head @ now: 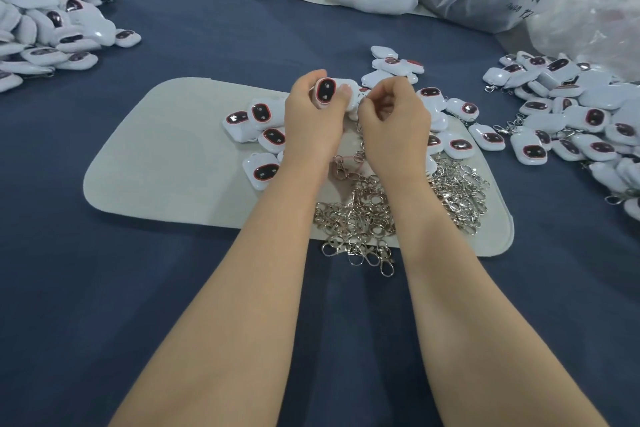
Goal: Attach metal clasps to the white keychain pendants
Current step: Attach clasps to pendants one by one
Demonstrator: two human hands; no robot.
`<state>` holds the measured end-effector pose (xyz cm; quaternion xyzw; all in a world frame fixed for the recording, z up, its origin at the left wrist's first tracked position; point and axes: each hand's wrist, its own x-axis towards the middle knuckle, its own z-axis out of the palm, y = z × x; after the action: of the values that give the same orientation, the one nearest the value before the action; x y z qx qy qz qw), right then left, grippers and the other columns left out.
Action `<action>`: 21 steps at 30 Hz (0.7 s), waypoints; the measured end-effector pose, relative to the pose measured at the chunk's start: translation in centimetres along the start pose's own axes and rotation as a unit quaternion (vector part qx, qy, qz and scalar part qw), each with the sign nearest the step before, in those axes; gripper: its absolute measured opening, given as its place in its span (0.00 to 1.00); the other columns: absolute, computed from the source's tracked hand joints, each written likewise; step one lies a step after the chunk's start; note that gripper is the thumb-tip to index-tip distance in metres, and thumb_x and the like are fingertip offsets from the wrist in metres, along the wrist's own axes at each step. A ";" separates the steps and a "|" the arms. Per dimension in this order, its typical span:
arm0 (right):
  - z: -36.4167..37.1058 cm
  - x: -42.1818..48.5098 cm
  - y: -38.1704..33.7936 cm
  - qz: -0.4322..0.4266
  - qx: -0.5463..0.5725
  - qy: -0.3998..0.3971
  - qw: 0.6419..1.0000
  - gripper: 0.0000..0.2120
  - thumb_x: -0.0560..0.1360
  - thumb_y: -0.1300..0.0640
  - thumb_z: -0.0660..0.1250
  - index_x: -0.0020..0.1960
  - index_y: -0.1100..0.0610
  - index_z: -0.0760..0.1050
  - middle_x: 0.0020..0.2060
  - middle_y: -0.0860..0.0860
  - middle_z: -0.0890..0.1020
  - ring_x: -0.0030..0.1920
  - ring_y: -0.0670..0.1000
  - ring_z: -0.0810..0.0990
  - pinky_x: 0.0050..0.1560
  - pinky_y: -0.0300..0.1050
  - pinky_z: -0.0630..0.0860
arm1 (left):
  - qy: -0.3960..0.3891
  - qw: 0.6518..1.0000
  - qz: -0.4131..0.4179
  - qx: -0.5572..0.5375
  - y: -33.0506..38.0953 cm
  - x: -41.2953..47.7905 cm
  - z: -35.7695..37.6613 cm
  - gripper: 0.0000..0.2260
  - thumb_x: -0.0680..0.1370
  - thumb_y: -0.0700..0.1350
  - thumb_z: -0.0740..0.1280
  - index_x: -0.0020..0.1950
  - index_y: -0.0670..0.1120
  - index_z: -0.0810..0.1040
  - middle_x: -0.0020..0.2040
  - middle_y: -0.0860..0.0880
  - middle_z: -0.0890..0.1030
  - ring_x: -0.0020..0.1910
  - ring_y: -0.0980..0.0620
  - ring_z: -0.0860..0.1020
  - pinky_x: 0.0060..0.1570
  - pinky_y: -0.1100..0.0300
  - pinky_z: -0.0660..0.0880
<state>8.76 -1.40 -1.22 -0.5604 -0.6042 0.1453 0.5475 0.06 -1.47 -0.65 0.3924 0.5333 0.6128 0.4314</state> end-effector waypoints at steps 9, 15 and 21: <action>0.0 -0.1 0.0 -0.007 -0.011 0.009 1.000 0.02 0.73 0.65 0.63 0.43 0.60 0.73 0.31 0.42 0.72 0.34 0.45 0.71 0.39 0.31 0.67 | 0.011 0.999 0.038 0.020 0.2 -0.3 0.0 0.13 0.77 0.40 0.67 0.60 0.47 0.72 0.55 0.50 0.75 0.58 0.48 0.76 0.60 0.49 0.74; 0.1 -0.1 0.0 -0.017 -0.029 0.002 0.999 0.01 0.73 0.66 0.63 0.44 0.61 0.73 0.33 0.48 0.75 0.35 0.49 0.73 0.39 0.34 0.68 | 0.014 0.996 0.067 0.050 0.0 -0.3 0.0 0.14 0.77 0.41 0.66 0.62 0.45 0.71 0.53 0.53 0.74 0.53 0.53 0.76 0.59 0.58 0.74; 0.4 -0.3 0.0 -0.037 -0.058 -0.015 0.998 0.01 0.74 0.66 0.63 0.44 0.63 0.73 0.37 0.52 0.77 0.39 0.55 0.76 0.44 0.51 0.73 | 0.029 0.988 0.113 0.099 -0.3 -0.1 -0.1 0.14 0.78 0.40 0.65 0.63 0.43 0.71 0.50 0.54 0.73 0.45 0.58 0.72 0.43 0.77 0.66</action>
<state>8.35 -1.47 -1.55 -0.5665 -0.6399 0.0976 0.5100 0.04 -1.62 -0.96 0.4734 0.5558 0.6129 0.3024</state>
